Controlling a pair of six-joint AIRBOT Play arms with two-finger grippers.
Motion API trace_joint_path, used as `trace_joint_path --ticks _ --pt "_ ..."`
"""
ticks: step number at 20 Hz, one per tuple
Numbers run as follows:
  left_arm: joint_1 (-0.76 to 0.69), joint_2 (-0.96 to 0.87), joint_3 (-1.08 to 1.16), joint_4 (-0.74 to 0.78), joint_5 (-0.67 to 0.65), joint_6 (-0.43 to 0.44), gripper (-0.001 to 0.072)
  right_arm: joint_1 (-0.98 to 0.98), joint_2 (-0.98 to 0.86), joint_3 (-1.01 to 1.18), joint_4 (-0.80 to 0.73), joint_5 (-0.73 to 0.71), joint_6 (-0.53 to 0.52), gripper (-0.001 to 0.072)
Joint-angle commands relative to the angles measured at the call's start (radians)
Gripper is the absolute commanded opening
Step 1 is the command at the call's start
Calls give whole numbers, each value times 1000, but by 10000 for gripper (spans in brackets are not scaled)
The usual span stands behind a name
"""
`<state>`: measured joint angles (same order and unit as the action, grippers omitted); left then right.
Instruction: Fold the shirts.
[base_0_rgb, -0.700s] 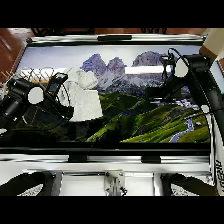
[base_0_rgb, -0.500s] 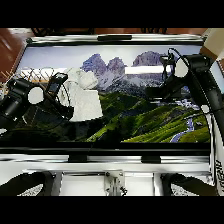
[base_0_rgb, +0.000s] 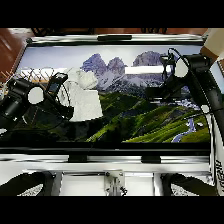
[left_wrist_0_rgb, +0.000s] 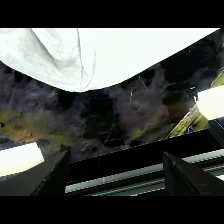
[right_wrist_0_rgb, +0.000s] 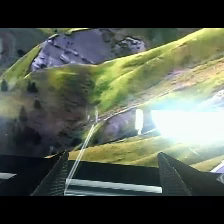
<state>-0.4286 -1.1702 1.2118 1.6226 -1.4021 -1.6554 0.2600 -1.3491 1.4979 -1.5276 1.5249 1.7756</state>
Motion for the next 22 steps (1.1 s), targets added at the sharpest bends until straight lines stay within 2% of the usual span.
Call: trace_joint_path --ticks 1,4,7,8,10,11,16,19,22 --pt "0 0 0 0 0 0 711 1 0 1 0 0 0 670" --pt "-1 0 -1 -1 73 -1 711 1 -1 1 0 -21 0 670" --pt "-2 0 -1 0 159 -15 711 1 0 1 0 -153 0 670" --pt "6 -2 1 4 236 -61 711 1 -1 1 0 -153 0 670" --pt "64 -50 41 46 355 -227 711 1 -1 1 1 -152 0 670" --pt "114 -101 87 41 368 -247 711 1 -1 1 0 -141 0 670" --pt "340 -463 445 -105 322 -179 712 2 -1 1 1 -157 31 670" --pt "392 -657 578 -247 316 -132 712 2 -1 1 2 -157 30 670" --pt "410 -749 591 -259 313 -91 712 2 -1 1 5 -165 24 670"
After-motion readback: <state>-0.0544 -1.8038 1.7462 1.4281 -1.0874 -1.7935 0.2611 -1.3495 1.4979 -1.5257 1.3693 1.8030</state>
